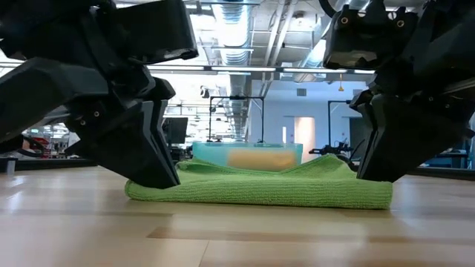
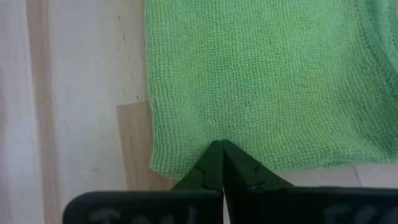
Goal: Roll microfiber towels into tight, uniform cylinder then place into a basket
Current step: Roll the green microfiber cloth
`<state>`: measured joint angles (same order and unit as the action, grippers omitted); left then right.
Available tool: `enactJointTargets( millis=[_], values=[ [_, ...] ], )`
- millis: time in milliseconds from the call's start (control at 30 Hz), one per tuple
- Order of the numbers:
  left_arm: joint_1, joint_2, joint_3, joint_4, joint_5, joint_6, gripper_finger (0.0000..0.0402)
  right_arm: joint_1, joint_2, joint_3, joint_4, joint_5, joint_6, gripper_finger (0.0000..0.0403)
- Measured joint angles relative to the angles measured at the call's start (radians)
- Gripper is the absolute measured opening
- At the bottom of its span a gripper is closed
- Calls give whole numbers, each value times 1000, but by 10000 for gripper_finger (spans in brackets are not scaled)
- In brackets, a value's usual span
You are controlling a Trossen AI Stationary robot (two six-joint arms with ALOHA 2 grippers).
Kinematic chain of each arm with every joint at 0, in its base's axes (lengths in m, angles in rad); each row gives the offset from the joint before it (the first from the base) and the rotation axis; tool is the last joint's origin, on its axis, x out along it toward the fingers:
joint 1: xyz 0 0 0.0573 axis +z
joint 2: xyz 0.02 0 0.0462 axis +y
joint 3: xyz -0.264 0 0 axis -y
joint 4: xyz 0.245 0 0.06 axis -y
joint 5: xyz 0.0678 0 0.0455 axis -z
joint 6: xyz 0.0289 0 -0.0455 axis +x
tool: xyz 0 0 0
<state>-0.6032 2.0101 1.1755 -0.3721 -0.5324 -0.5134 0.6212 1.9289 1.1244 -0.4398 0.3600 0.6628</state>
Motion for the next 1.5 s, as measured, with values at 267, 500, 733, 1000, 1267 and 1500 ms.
enactJointTargets(
  millis=[267, 500, 733, 1000, 1267, 1500],
  values=[
    [3, 0, 0, -6, 4, -30, 78, -7, 3, 0, 2, -40, 63, 49],
    [5, 0, -1, -8, 7, -61, 126, -8, 3, 3, -29, -43, 63, 110],
    [10, 2, 0, -13, 24, -87, 139, -9, -34, 0, -127, -49, 88, 142],
    [10, 6, 31, -46, 18, -73, 138, 44, -184, -2, -243, 67, 89, 140],
    [-38, 11, 157, -243, -54, -34, 138, 165, -247, 0, -197, 304, 88, 139],
    [-91, 9, 281, -436, -144, -81, 138, 235, -173, 0, -21, 345, -40, 134]
  ],
)
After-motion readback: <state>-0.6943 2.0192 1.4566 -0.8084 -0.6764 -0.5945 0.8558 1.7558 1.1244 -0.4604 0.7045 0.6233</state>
